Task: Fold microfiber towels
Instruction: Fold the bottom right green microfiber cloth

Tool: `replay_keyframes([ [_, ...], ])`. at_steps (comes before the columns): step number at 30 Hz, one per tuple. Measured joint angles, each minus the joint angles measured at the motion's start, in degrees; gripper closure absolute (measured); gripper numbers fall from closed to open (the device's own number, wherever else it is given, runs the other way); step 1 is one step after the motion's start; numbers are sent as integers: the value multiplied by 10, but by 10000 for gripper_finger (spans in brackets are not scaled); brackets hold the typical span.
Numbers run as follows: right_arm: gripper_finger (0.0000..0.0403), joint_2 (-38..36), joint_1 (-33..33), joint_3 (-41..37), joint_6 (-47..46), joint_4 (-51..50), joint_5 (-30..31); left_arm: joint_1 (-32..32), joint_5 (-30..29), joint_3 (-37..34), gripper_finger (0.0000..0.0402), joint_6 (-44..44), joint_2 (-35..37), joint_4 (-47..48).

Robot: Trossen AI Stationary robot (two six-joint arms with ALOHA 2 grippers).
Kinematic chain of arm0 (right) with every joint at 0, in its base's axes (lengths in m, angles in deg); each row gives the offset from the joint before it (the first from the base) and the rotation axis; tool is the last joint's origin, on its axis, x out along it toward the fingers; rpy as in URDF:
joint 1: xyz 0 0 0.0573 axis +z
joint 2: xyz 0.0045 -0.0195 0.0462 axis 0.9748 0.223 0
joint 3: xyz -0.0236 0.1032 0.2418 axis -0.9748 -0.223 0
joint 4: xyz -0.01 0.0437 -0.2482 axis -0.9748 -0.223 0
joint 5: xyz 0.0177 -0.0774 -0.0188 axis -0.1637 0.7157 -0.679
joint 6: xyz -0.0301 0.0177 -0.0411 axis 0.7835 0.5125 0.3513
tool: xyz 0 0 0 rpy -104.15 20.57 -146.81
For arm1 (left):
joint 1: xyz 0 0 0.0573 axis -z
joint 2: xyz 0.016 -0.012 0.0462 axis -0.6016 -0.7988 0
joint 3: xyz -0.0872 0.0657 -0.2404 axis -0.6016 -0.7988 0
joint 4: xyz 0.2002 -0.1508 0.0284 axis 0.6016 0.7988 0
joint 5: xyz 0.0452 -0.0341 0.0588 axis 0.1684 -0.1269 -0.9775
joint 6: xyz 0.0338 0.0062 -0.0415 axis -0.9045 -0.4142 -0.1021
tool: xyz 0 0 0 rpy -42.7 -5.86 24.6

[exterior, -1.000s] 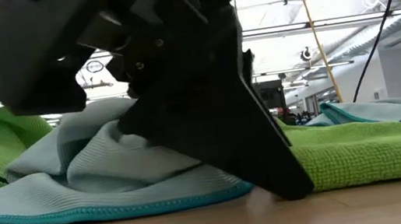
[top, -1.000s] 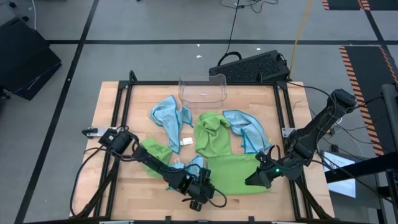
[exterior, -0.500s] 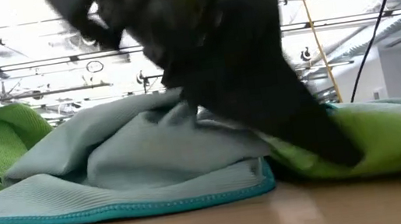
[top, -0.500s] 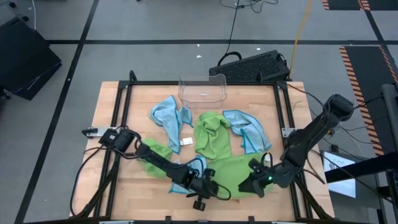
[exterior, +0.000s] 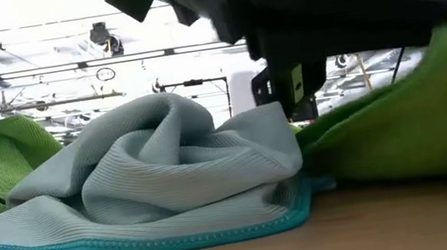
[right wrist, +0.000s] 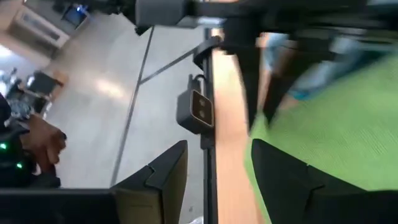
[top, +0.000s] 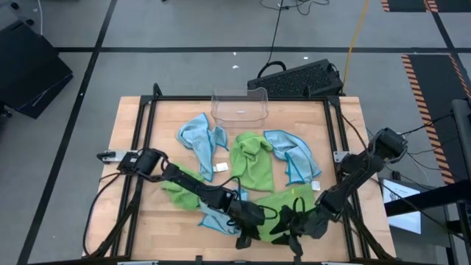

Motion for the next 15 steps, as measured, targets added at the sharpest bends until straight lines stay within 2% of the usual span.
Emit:
replay_keyframes([
  [7, 194, 43, -3, 44, 10, -59, -11, -20, 46, 0, 396, 13, 0, -14],
  [10, 182, 47, -6, 48, 3, -98, 16, -26, 64, 0, 393, 17, 0, -13],
  [15, 179, 46, -7, 48, 36, -99, 48, -30, 67, 0, 397, 11, 0, -14],
])
